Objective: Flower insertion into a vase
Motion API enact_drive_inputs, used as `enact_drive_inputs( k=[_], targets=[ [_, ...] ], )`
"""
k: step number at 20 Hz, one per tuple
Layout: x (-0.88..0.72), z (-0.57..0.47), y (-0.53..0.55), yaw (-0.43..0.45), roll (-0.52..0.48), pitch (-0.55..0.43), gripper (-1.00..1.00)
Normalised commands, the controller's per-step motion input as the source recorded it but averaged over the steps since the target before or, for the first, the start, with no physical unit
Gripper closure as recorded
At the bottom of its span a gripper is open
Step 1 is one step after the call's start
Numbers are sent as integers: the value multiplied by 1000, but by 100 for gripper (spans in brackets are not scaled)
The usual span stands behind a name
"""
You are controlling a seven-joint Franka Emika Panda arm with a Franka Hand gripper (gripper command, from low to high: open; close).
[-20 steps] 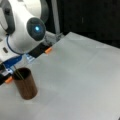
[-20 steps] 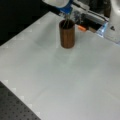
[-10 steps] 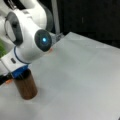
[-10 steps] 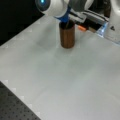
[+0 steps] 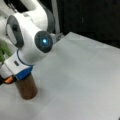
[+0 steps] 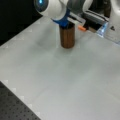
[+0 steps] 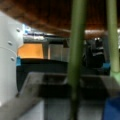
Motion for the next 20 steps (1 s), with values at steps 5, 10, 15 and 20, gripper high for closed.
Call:
enact_drive_inputs(
  k=[5,10,15,20],
  targets=[
    [369,-56,-32,-162,78,66,-100],
    [395,189,27,-109,41,110,-100],
    [445,466,233,-97,46,-324,-100],
    [311,274,372,42,93,-731,-100]
  ],
)
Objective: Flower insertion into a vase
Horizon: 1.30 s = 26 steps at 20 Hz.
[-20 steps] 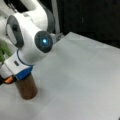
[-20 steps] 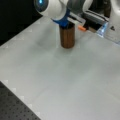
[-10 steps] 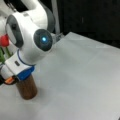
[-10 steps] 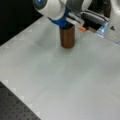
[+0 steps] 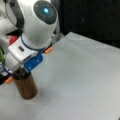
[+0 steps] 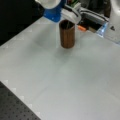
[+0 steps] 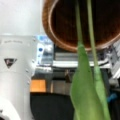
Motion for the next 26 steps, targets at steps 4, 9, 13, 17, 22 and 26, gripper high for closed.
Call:
enact_drive_inputs(
  k=[4,9,13,17,22,26],
  targets=[
    [227,96,437,127,56,-735,-100],
    [256,-47,489,88,79,-632,-100],
    [216,-166,451,28,96,-440,-100],
    [171,-175,344,-26,85,-263,-100],
    [139,-81,193,-86,91,-56,-100],
    [122,41,142,-105,71,78,-100]
  ],
)
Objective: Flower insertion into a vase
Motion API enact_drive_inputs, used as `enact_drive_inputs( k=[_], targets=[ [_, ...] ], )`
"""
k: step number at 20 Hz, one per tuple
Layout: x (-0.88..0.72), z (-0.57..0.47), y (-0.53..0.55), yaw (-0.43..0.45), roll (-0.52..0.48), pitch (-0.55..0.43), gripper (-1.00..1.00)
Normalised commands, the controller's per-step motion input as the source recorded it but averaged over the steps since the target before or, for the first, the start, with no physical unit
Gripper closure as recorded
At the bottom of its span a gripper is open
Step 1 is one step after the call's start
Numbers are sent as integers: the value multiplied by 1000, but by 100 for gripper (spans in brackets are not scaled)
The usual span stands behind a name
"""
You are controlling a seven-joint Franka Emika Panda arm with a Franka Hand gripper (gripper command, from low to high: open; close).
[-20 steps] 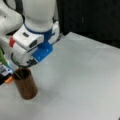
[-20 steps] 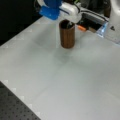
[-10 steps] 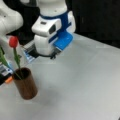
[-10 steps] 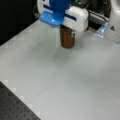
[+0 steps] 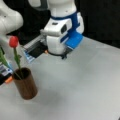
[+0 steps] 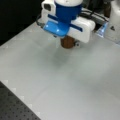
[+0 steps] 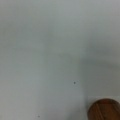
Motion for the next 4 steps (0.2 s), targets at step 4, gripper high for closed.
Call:
enact_drive_inputs(
  k=[4],
  targets=[
    [161,-10,150,-81,34,80,-100]
  ],
)
